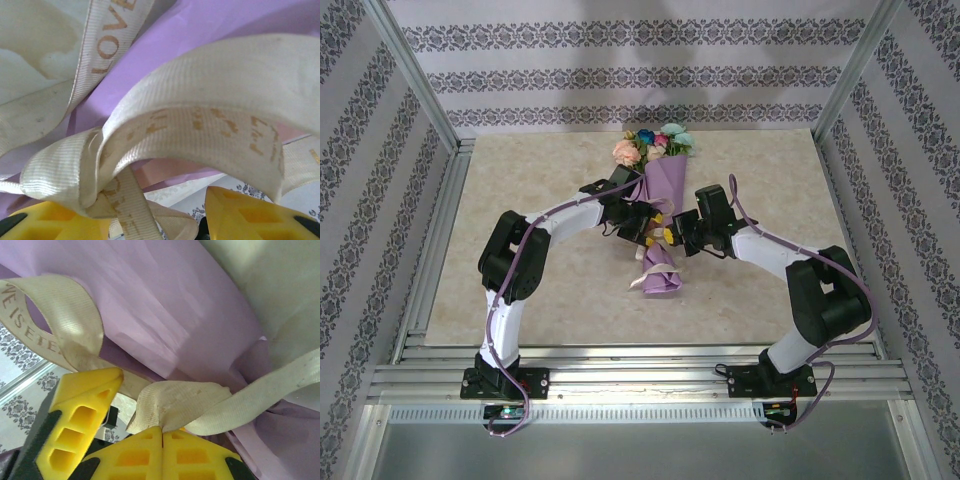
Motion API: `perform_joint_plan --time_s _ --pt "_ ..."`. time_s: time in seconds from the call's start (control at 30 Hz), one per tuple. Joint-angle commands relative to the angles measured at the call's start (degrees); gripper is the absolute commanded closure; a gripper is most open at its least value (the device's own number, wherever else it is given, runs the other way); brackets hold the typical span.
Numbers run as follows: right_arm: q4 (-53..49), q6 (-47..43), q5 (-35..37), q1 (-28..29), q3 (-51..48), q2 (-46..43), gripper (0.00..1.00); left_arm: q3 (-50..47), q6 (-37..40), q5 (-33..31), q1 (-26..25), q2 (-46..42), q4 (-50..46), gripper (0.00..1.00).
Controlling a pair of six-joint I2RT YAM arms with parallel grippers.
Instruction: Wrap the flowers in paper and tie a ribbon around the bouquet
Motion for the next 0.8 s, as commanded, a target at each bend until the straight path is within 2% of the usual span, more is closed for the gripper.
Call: perform_joint_plan --time_s 0.0,0.4,0.6,0.77 --pt "0.3 0.7 -1.4 0.9 -1.4 -1.7 1.00 -0.4 -4.6 -1.9 0.5 0.5 1.2 0.55" --pt "0.0 1.0 -2.1 1.4 -2.5 -2.2 1.00 -2.4 -4.2 -1.4 0.5 0.0 2.8 0.72" --pt "1.2 2.1 -2.8 1.4 -4.1 -1.8 1.00 -3.5 -3.8 -2.4 0.3 -0.9 4.4 0.78" --pt "2.0 2.7 -3.6 1.5 -4.8 -1.5 1.00 -4.8 -4.5 -2.7 0.3 -1.1 7.9 0.78"
